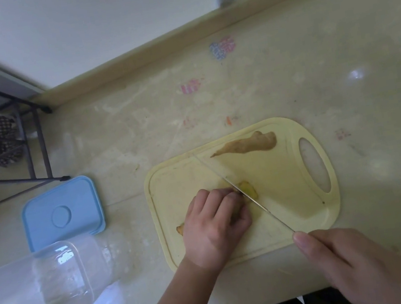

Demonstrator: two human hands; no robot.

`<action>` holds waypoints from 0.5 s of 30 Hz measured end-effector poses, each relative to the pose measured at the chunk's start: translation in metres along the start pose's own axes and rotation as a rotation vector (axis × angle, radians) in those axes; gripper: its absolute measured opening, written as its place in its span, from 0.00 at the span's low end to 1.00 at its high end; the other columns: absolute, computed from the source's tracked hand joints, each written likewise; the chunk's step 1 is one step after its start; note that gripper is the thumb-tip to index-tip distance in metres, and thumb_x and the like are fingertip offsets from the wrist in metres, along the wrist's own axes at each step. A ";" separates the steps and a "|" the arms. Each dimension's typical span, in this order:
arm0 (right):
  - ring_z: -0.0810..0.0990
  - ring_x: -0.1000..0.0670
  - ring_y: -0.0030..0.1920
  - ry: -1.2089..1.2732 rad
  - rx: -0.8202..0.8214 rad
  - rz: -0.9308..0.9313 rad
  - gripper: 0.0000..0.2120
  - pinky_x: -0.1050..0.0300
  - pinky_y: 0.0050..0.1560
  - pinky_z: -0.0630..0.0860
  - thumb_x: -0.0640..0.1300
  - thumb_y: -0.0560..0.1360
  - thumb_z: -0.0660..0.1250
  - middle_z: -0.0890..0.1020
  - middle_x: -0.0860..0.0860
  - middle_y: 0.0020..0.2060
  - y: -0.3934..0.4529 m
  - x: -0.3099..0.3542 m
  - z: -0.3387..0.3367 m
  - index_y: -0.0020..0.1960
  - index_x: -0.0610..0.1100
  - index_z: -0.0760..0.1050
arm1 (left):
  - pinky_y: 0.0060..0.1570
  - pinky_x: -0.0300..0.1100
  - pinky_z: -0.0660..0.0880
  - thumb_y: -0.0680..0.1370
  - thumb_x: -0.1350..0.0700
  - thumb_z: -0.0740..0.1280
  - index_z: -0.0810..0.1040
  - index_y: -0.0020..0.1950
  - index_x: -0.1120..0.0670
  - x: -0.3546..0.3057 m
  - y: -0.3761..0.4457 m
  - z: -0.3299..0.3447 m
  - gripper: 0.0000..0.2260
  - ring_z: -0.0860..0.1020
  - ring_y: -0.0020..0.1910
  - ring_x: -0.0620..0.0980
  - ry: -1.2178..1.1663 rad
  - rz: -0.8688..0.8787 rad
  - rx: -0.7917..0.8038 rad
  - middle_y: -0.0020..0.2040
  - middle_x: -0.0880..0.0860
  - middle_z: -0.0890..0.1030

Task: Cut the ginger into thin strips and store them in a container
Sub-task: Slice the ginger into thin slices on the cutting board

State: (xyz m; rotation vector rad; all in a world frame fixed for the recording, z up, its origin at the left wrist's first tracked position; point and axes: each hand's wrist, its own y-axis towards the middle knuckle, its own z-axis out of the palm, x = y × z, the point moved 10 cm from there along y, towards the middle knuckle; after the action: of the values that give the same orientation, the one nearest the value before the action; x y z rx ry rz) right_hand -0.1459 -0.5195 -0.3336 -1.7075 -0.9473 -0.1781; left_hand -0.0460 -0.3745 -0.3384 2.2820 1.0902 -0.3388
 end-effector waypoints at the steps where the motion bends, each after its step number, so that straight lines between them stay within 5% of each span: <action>1: 0.78 0.57 0.31 -0.013 0.001 0.023 0.39 0.67 0.38 0.72 0.79 0.67 0.43 0.78 0.49 0.29 -0.001 -0.001 0.000 0.36 0.46 0.73 | 0.37 0.43 0.74 0.72 0.62 0.75 0.82 0.40 0.58 0.000 0.000 0.000 0.03 0.73 0.35 0.53 0.004 -0.001 -0.001 0.41 0.51 0.80; 4: 0.78 0.54 0.32 -0.008 0.004 0.025 0.35 0.64 0.38 0.71 0.73 0.68 0.47 0.75 0.51 0.27 -0.002 -0.001 0.001 0.37 0.42 0.73 | 0.37 0.42 0.72 0.71 0.61 0.75 0.81 0.39 0.58 0.001 0.000 0.000 0.05 0.72 0.35 0.53 0.010 -0.006 -0.001 0.40 0.51 0.79; 7: 0.75 0.52 0.32 -0.022 -0.031 -0.009 0.37 0.58 0.39 0.71 0.77 0.68 0.45 0.74 0.50 0.28 -0.001 0.001 0.000 0.38 0.44 0.71 | 0.37 0.42 0.72 0.71 0.61 0.76 0.82 0.40 0.58 0.001 -0.001 0.000 0.04 0.72 0.35 0.53 0.006 -0.005 -0.005 0.41 0.52 0.79; 12: 0.72 0.56 0.29 0.012 -0.015 -0.026 0.46 0.63 0.35 0.68 0.90 0.55 0.34 0.72 0.53 0.26 0.002 0.003 0.003 0.36 0.53 0.68 | 0.36 0.44 0.75 0.72 0.60 0.76 0.84 0.43 0.57 0.002 -0.002 0.000 0.03 0.74 0.36 0.53 -0.007 -0.011 -0.011 0.41 0.52 0.79; 15: 0.78 0.56 0.37 -0.021 -0.024 0.023 0.51 0.69 0.39 0.70 0.87 0.61 0.33 0.79 0.52 0.31 -0.001 0.000 0.000 0.40 0.45 0.74 | 0.36 0.44 0.75 0.72 0.60 0.76 0.84 0.42 0.58 0.002 -0.001 0.000 0.03 0.74 0.35 0.53 -0.002 -0.014 -0.008 0.41 0.52 0.79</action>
State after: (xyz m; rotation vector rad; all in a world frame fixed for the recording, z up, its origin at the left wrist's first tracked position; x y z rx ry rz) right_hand -0.1467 -0.5189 -0.3324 -1.7442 -0.9440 -0.1569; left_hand -0.0456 -0.3723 -0.3399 2.2672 1.1053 -0.3413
